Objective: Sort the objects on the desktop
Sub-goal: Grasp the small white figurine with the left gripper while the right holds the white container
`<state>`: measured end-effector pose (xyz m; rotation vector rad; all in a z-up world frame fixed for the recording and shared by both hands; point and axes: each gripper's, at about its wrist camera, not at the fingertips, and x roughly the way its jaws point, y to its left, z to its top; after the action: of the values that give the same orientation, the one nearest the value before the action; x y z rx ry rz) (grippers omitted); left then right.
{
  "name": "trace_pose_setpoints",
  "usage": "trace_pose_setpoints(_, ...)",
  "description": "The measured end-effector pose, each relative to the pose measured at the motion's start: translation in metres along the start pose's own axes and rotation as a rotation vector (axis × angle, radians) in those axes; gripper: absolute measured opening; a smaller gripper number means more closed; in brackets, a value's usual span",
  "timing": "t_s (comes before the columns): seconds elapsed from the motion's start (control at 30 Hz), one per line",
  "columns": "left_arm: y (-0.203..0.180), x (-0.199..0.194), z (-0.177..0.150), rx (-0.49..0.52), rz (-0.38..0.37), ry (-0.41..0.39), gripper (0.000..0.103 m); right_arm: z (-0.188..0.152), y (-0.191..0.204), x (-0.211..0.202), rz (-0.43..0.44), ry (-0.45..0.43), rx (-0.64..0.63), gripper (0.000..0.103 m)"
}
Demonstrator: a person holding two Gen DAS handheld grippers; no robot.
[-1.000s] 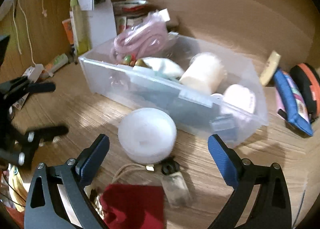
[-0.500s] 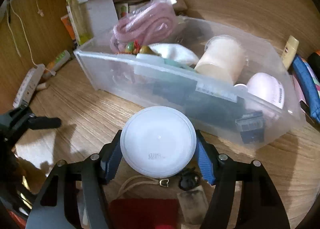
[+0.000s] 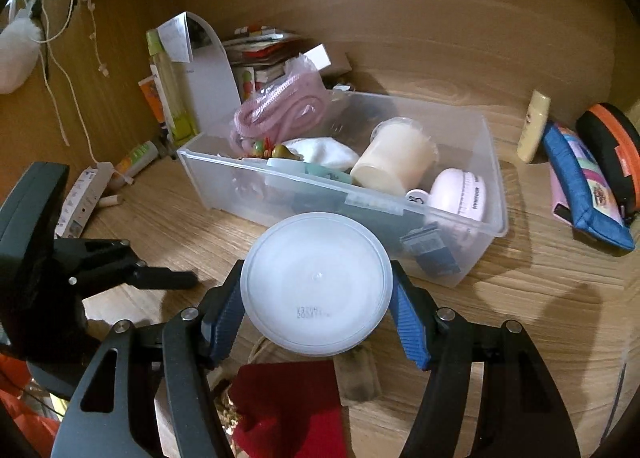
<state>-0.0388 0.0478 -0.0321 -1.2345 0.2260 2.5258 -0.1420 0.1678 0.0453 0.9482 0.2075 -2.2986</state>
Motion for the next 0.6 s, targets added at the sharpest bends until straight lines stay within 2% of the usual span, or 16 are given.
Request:
trace_pose_setpoints(0.07, 0.001, -0.001, -0.001, -0.006, 0.006, -0.003, 0.022, 0.000, -0.002, -0.003, -0.002, -0.009, 0.003, 0.063)
trace_pose_setpoints(0.13, 0.004, -0.001, -0.002, -0.023, 0.005, -0.002, 0.018, -0.001, -0.004, -0.006, -0.001, -0.019, 0.009, 0.063)
trace_pose_setpoints(0.37, 0.014, -0.003, -0.008, -0.091, 0.017, -0.014, 0.018, -0.001, -0.011, -0.013, 0.005, -0.040, 0.037, 0.063)
trace_pose_setpoints(0.6, 0.026, -0.024, -0.001, -0.116, 0.030, -0.098, 0.018, 0.003, -0.018, -0.026, -0.010, -0.075, 0.047, 0.063)
